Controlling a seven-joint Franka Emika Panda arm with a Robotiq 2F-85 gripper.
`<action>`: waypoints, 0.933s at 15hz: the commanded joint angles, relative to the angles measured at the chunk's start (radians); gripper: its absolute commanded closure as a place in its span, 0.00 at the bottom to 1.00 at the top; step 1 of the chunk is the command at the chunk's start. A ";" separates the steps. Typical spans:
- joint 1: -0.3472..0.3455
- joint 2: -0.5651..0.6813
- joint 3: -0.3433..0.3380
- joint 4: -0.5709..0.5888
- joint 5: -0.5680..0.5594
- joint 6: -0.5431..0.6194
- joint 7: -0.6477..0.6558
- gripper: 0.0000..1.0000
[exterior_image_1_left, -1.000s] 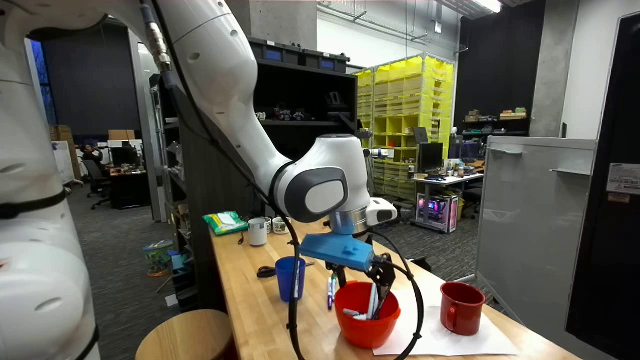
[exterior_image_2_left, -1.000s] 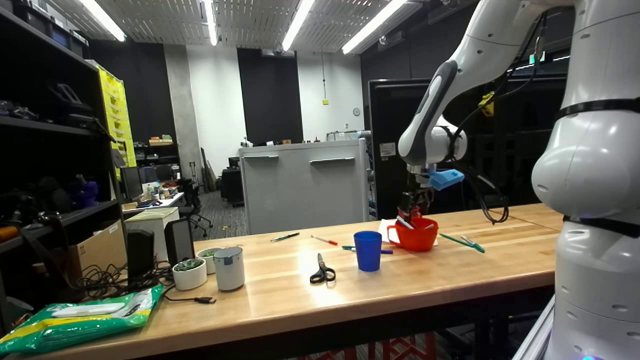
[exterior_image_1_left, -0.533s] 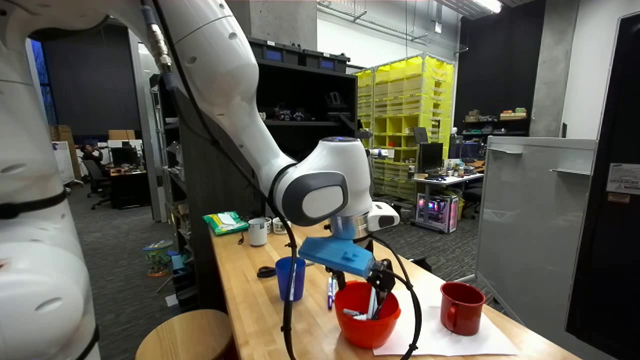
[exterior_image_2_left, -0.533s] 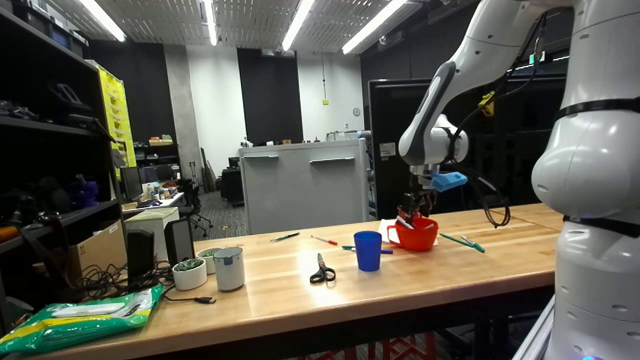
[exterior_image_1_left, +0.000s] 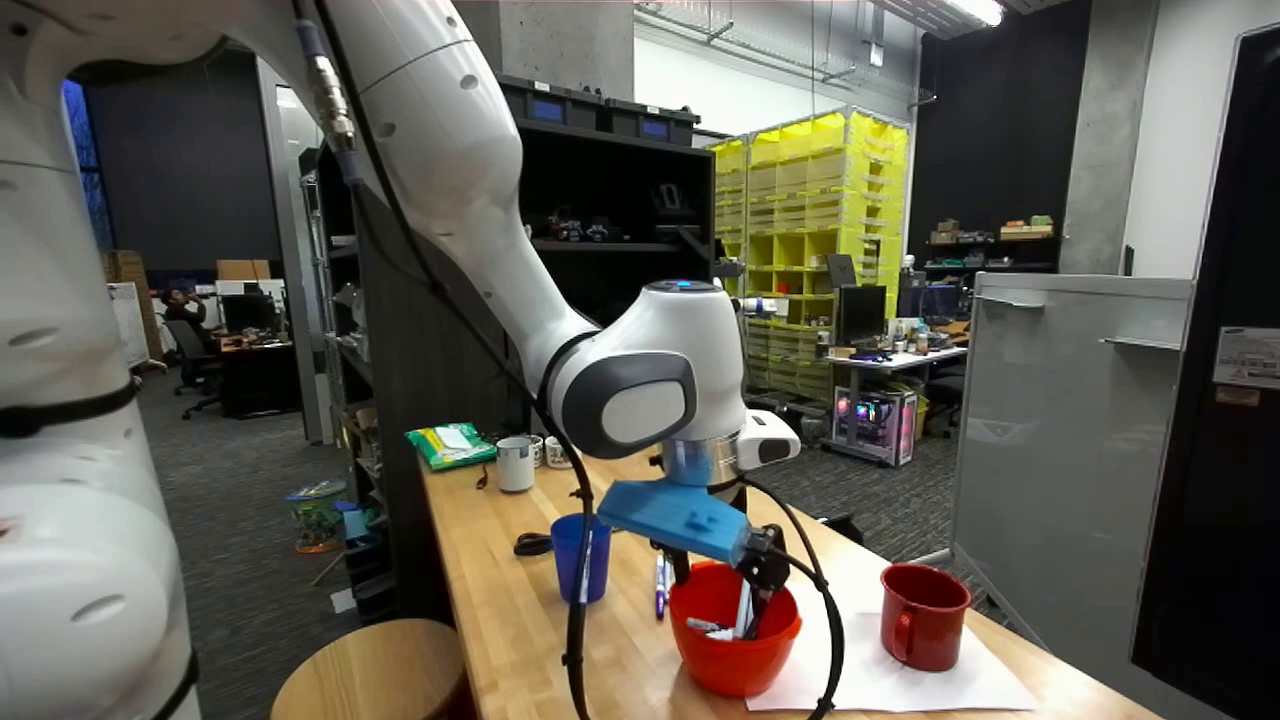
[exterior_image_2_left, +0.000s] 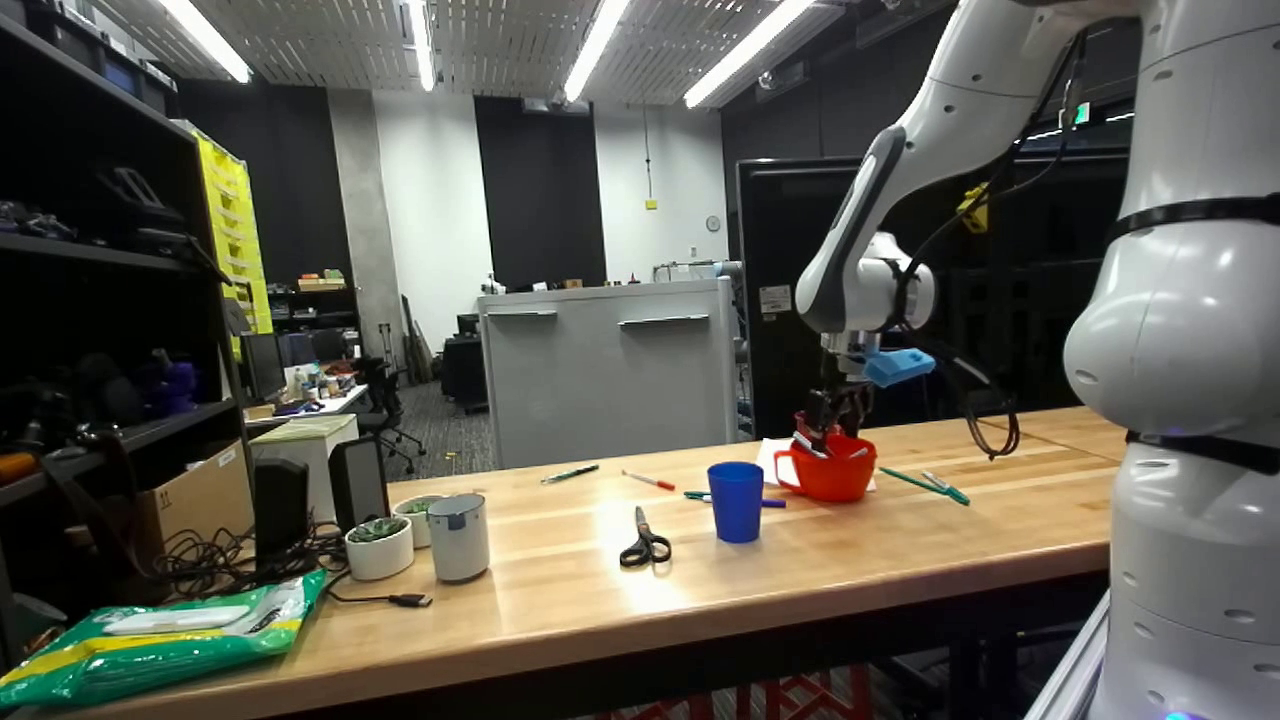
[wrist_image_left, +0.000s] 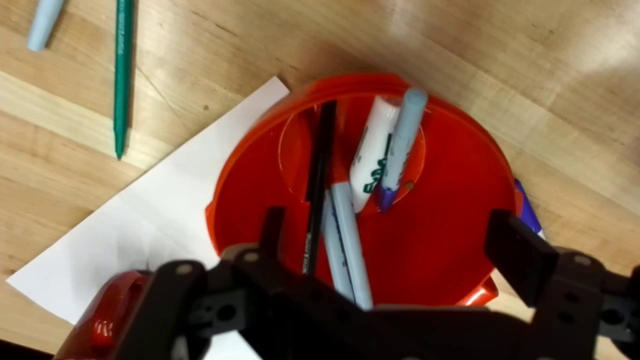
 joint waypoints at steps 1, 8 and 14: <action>0.009 0.028 -0.003 0.003 0.035 0.045 -0.064 0.00; 0.012 0.080 0.005 0.027 0.096 0.075 -0.144 0.00; 0.008 0.126 0.012 0.072 0.112 0.071 -0.179 0.00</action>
